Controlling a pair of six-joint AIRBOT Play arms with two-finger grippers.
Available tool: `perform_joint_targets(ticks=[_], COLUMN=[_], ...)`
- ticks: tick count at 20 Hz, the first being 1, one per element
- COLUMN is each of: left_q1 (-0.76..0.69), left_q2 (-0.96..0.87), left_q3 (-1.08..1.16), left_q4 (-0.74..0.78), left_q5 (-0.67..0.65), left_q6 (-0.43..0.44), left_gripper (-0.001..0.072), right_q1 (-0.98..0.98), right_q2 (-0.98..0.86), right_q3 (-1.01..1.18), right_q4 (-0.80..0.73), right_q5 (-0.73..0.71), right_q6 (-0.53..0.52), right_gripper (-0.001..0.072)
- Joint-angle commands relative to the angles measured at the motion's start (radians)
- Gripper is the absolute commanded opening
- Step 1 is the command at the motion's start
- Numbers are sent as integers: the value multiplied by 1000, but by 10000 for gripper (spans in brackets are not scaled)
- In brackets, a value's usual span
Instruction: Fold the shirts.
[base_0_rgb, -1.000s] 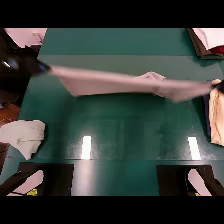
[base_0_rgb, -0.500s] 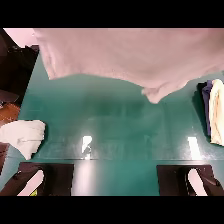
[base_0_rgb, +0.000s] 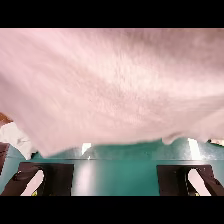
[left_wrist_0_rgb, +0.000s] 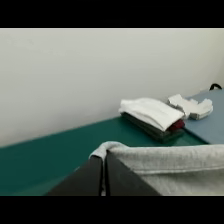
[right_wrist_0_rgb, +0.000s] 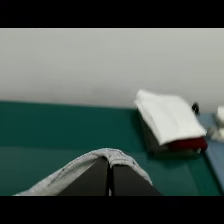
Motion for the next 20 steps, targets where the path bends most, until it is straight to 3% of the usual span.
perform_joint_targets(ticks=[1,5,8,14,17,20], left_q1=[0,0,0,0,0,-12], left_q2=[-48,-202,-367,-644,-672,-674], left_q3=[-232,-547,-678,-685,-685,-673], left_q4=[64,77,86,-9,-118,-143], left_q5=[-103,-138,-77,221,351,421], left_q6=[-37,-24,0,130,244,302], left_gripper=[22,22,23,23,22,22], right_q1=[1,1,34,200,260,287], right_q2=[-119,-307,-441,-663,-706,-710], right_q3=[-115,-331,-447,-504,-503,-503], right_q4=[16,22,20,19,18,11], right_q5=[179,286,254,-156,-409,-582], right_q6=[60,107,109,91,91,91], right_gripper=[9,10,9,10,10,10])
